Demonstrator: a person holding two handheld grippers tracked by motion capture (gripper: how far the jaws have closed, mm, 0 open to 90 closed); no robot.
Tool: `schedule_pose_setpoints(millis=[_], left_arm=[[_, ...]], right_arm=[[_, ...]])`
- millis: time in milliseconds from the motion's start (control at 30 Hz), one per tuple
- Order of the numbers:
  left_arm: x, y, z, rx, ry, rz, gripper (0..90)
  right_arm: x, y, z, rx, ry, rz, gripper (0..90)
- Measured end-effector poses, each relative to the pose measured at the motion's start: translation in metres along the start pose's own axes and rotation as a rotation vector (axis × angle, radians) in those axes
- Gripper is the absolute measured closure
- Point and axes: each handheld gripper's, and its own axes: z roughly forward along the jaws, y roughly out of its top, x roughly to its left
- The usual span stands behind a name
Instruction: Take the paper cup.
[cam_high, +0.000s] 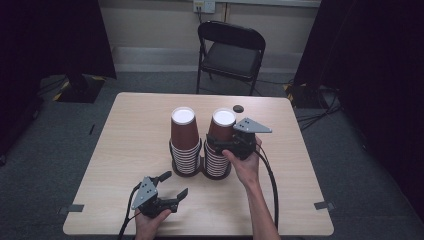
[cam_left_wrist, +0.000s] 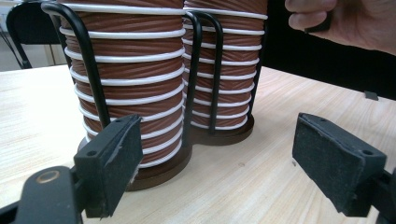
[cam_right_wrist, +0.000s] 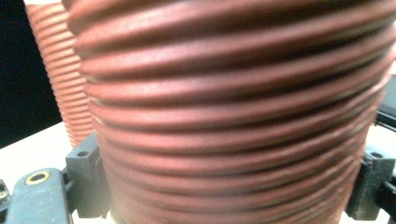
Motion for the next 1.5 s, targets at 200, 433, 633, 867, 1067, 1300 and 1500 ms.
schedule_pose_setpoints(millis=[200,433,633,867,1067,1300,1500], left_arm=[[-0.001,0.0,0.0,0.004,-0.009,0.001,15.8],[-0.001,0.0,0.0,0.001,-0.023,0.0,15.8],[0.0,0.0,-0.001,-0.005,-0.04,-0.004,15.6],[-0.001,0.0,-0.001,-0.002,-0.061,0.002,16.0],[-0.001,0.0,-0.002,-0.004,-0.065,0.001,16.2],[-0.001,0.0,-0.001,0.006,-0.079,0.001,19.3],[-0.001,0.0,-0.001,0.011,-0.084,0.001,19.3]], right_arm=[[0.0,0.004,-0.003,-0.022,-0.008,0.014,11.9],[0.0,0.012,-0.007,-0.047,-0.001,0.018,12.0],[-0.001,0.019,-0.01,-0.068,0.002,0.021,12.1],[-0.003,0.027,-0.015,-0.112,0.012,0.034,12.4],[-0.004,0.036,-0.016,-0.12,0.022,0.037,12.6],[-0.006,0.048,-0.023,-0.154,0.037,0.049,12.7],[-0.005,0.053,-0.03,-0.182,0.039,0.064,12.8]])
